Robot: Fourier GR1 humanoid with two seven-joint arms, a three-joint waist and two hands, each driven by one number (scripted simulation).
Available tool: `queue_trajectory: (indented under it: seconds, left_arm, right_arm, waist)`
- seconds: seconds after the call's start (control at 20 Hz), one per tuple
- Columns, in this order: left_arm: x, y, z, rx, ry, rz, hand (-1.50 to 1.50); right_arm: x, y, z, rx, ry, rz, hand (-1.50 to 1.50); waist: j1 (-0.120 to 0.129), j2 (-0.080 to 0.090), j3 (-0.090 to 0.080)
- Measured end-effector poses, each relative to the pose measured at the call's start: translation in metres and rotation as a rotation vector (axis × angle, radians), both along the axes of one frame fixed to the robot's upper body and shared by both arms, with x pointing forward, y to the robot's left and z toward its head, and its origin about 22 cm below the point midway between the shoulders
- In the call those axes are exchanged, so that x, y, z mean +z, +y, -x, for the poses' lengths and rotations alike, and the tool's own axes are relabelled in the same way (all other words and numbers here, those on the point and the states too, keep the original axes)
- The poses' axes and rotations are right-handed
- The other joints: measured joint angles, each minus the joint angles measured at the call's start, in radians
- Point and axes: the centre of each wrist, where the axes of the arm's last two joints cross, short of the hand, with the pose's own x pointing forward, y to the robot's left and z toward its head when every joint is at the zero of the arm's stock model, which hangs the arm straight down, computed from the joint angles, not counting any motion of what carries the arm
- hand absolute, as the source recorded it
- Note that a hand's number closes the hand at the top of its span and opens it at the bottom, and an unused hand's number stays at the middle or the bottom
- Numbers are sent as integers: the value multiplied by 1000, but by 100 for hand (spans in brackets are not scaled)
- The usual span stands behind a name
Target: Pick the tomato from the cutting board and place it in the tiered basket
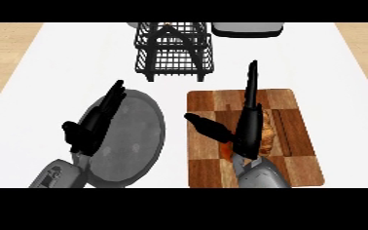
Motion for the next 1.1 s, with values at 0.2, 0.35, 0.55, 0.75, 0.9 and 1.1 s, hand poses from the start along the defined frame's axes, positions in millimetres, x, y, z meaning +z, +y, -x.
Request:
queue_trajectory:
  seconds: [0.2,0.35,0.55,0.75,0.9,1.1]
  left_arm:
    - [-4,2,0,25,12,-3,0]
    - [-7,6,2,40,16,-12,0]
    - [-8,11,4,46,22,-17,0]
    - [-9,9,5,39,26,-12,0]
    - [-10,13,8,40,26,-12,0]
    - [-9,12,7,35,19,-5,0]
  right_arm:
    - [-17,-14,9,-21,112,181,-150]
    - [-39,-32,17,-18,271,345,-150]
    - [-53,-50,25,-8,482,546,-150]
    - [-45,-43,29,9,651,696,-150]
    - [-27,-20,35,10,742,771,-150]
    - [10,11,44,-2,786,841,-150]
  waist:
    - [-32,-12,-6]
    - [-45,-17,-11]
    - [-50,-24,-16]
    - [-46,-28,-16]
    - [-39,-28,-13]
    - [-35,-22,-8]
